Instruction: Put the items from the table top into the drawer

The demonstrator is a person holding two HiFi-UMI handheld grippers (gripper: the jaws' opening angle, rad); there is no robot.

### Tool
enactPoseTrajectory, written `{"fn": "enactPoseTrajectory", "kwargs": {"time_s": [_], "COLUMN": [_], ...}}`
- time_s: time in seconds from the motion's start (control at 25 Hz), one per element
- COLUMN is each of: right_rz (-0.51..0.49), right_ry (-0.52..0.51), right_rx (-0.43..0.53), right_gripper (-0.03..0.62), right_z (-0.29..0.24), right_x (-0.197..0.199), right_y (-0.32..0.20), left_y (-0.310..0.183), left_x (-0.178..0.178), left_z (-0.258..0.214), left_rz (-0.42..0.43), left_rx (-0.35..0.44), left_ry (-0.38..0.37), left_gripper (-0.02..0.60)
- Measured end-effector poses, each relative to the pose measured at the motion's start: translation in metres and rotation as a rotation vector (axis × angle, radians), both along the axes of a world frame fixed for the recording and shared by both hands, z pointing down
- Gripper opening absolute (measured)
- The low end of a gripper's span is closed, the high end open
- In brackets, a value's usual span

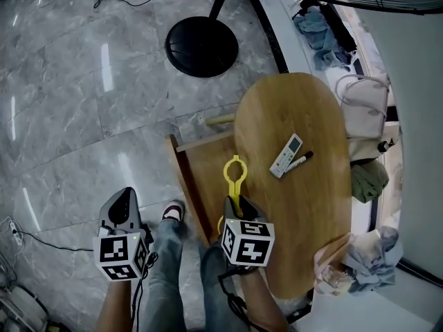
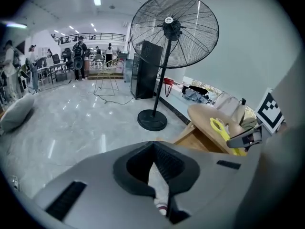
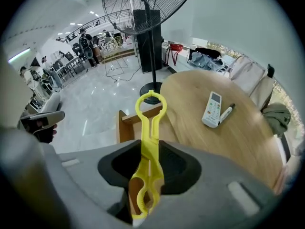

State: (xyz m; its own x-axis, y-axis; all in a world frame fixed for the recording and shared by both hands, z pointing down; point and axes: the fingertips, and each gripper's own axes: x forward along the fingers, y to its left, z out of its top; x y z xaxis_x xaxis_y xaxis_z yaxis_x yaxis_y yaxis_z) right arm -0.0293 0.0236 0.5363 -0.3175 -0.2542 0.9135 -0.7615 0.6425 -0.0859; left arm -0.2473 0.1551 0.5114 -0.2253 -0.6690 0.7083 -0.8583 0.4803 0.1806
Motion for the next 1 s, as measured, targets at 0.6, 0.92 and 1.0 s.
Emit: {"fn": "enactPoseTrajectory", "kwargs": {"time_s": [0.6, 0.92, 1.0], "right_rz": [0.085, 0.174, 0.203], "right_ry": [-0.066, -0.073, -0.076], "right_rx": [-0.066, -0.053, -0.046], "right_gripper": [0.187, 0.187, 0.187], "right_z": [0.009, 0.003, -0.001], "right_x": [0.014, 0.037, 0.046], "right_y": [-0.014, -0.030, -0.037], "left_y": [-0.026, -0.048, -0.055], "left_x": [0.020, 0.032, 0.035], "left_z": [0.004, 0.002, 0.001], "left_rz": [0.048, 0.110, 0.127], "left_rx": [-0.014, -0.023, -0.028], "left_ry": [0.008, 0.003, 0.000], "left_gripper": [-0.005, -0.005, -0.005]}}
